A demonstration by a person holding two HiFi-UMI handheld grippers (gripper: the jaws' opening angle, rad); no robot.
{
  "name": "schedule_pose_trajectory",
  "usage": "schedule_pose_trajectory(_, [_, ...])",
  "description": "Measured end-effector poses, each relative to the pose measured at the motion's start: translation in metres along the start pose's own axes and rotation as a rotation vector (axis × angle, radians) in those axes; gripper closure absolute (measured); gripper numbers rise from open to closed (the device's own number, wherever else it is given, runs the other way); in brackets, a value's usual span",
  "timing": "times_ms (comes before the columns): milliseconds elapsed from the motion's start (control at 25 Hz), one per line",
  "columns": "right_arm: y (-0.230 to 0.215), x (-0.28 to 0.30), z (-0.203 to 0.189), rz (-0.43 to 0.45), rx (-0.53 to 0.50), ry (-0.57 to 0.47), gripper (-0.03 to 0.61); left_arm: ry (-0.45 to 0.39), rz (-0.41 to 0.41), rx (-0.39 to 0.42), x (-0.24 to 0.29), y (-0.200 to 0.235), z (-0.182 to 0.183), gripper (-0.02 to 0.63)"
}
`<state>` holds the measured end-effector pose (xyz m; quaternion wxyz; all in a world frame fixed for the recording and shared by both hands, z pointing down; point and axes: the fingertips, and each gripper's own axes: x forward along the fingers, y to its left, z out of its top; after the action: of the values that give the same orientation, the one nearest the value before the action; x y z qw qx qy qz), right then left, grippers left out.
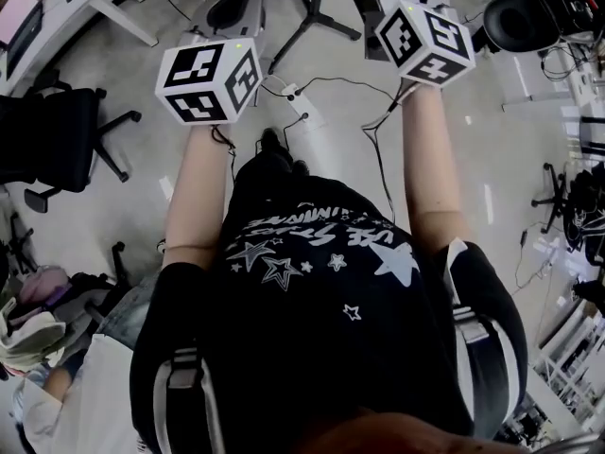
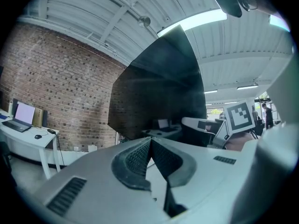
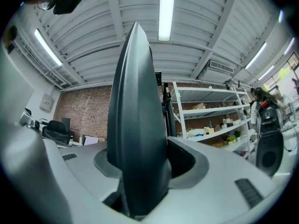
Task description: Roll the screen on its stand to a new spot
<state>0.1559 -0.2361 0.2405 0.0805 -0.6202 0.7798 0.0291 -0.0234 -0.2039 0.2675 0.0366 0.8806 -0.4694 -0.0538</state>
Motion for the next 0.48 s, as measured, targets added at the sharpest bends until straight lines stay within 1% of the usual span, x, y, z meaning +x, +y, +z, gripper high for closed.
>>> schedule_pose_trajectory(120, [0.006, 0.003, 0.000, -0.016, -0.014, 0.009, 0.359, 0.013, -0.012, 0.000, -0.001, -0.002, -0.005, 0.606])
schedule_pose_trajectory(320, [0.005, -0.003, -0.001, -0.031, -0.002, 0.001, 0.359, 0.017, -0.035, -0.006, 0.006, 0.001, -0.008, 0.606])
schedule_pose_trajectory(480, [0.014, -0.007, -0.002, -0.030, -0.035, 0.013, 0.359, 0.015, -0.070, -0.014, 0.012, 0.000, -0.007, 0.606])
